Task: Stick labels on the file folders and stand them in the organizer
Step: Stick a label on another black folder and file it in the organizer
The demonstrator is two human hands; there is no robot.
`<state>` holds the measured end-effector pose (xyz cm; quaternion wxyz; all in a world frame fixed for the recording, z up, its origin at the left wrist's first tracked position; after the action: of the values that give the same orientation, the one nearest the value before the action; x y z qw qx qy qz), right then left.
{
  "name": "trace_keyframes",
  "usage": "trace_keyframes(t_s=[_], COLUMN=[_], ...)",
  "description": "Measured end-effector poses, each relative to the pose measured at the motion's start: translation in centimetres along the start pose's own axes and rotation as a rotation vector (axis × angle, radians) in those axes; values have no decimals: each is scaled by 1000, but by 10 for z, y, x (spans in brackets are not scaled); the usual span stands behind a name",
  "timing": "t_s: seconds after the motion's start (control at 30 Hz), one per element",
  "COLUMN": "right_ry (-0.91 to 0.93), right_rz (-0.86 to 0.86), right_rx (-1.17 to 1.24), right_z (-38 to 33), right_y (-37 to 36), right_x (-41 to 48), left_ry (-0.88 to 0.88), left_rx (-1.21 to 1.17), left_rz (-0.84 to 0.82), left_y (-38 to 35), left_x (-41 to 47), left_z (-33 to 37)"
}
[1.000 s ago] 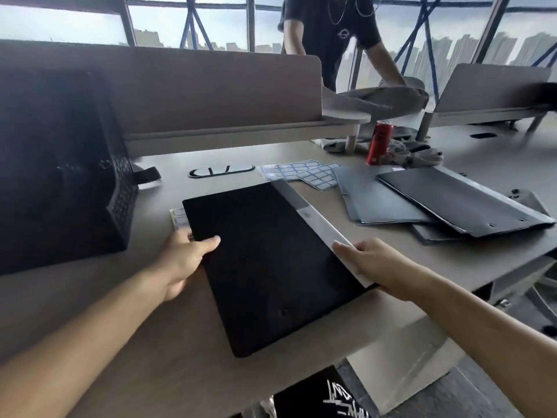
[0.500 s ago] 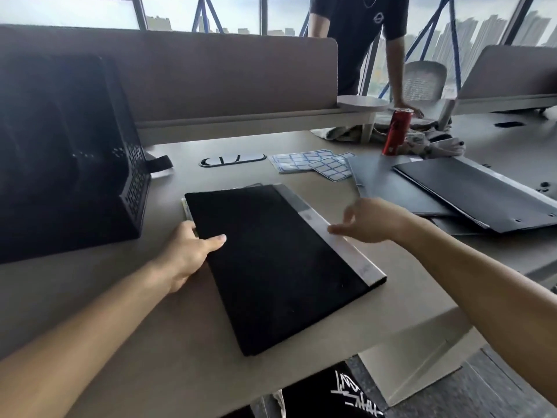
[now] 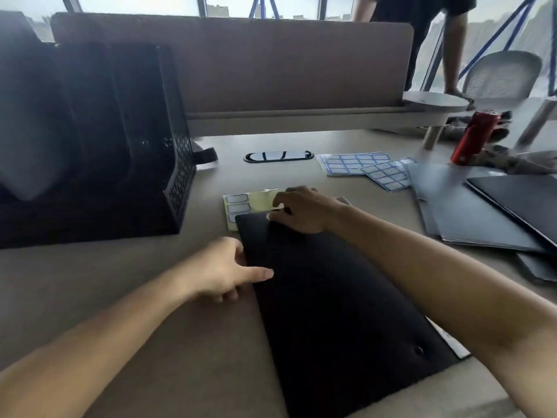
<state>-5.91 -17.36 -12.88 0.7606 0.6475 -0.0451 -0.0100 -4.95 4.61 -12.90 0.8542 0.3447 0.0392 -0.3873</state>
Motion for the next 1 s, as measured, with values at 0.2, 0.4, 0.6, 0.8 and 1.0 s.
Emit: trace_keyframes(t_s=[0.2,0.4,0.6,0.8,1.0], right_ry=[-12,-79,-211,-203,-208], right_rz=[12,26,159,147,157], right_rx=[70,-71,320,377,402], right_z=[7,-8,-26,-25,-24], right_y=[-10,0,-29,-29,-33], right_x=[17,47,47,49,49], left_ry=[-169,-342,-518,-621,-587], left_rx=[336,285,266,293,380], left_rz=[355,446,477,345,157], left_y=[46,49,43,43,53], left_x=[47,93,97,105,121], left_z=[-13,-30,-52,-40,-25])
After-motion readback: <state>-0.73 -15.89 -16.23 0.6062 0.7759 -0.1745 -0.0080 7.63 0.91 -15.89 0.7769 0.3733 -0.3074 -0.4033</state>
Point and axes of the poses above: each hand's wrist, its own x-axis towards the middle knuckle, its own y-axis out of the back of the hand, z = x × y, the point moved 1 cm from there along x, towards the middle knuckle, and after that the axes turned 12 degrees about -x, right-handed, at the moved point
